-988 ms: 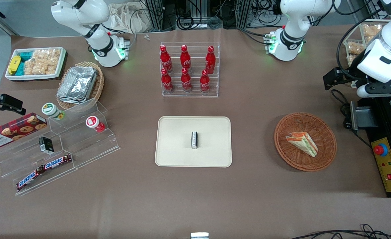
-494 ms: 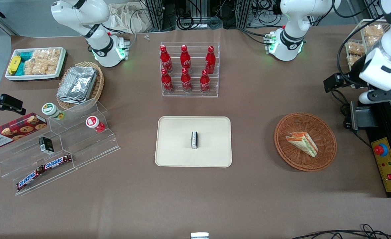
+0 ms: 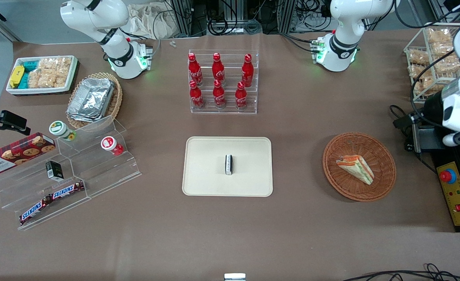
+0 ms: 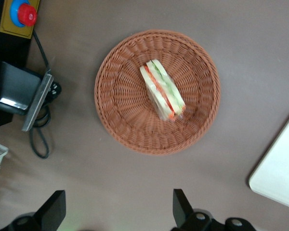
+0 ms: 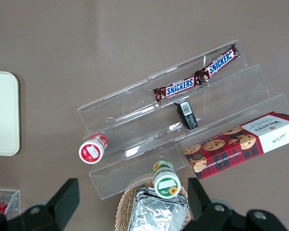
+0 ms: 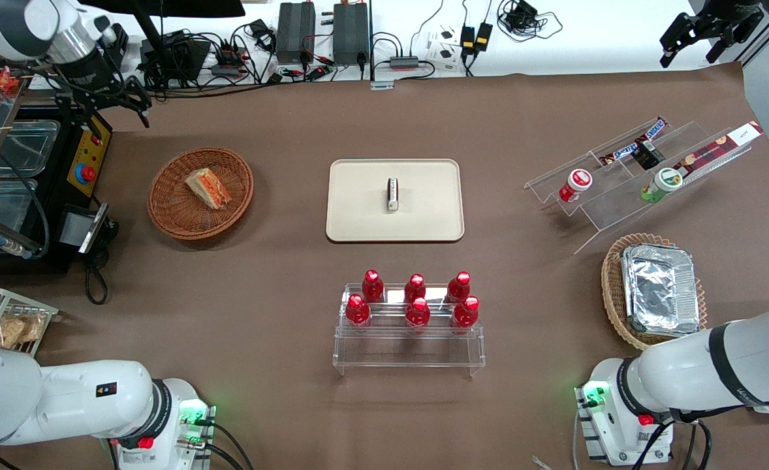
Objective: Place sandwich from basket to tray
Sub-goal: 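Lower the open left gripper around the sandwich and close it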
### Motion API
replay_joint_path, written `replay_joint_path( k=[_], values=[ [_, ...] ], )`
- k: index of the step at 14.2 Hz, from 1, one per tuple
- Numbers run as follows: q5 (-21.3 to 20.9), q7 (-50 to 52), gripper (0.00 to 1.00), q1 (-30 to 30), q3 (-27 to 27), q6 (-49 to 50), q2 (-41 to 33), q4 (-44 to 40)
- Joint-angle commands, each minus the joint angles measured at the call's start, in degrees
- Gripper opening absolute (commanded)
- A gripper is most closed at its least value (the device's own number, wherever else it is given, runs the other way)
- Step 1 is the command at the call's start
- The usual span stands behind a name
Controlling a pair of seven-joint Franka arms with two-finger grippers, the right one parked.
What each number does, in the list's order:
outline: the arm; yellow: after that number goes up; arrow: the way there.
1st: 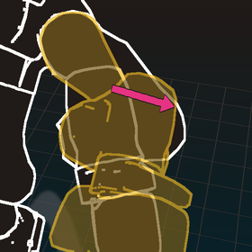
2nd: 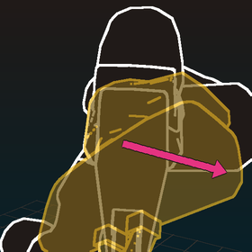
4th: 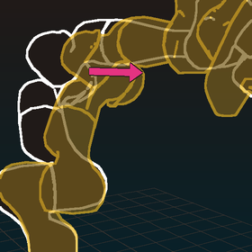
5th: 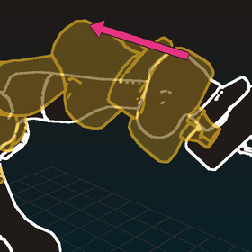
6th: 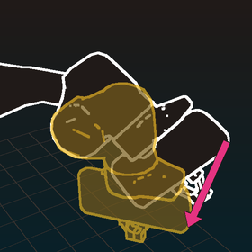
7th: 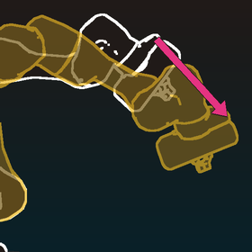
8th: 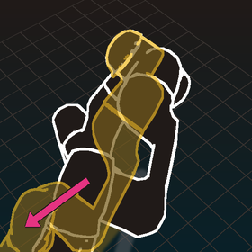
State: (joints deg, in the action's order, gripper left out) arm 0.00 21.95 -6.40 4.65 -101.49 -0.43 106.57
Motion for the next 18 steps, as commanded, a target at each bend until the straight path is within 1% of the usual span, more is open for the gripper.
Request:
replay_joint_path(
  k=[1,5,10,12,15,18],
  values=[
    [0.8,3.3,1.0,-1.0,0.5,-8.8,-0.7,8.3],
    [0.2,10.1,1.0,-0.9,0.5,-23.7,3.1,16.6],
    [-0.7,16.6,1.0,-0.7,0.5,-36.1,12.3,18.1],
    [-0.7,18.1,1.0,-0.6,0.5,-38.5,14.0,17.8],
    [-0.6,21.2,1.0,-0.5,0.7,-39.1,13.8,16.9],
    [-0.6,24.4,1.0,0.0,1.3,-36.3,10.9,16.2]
  ],
)
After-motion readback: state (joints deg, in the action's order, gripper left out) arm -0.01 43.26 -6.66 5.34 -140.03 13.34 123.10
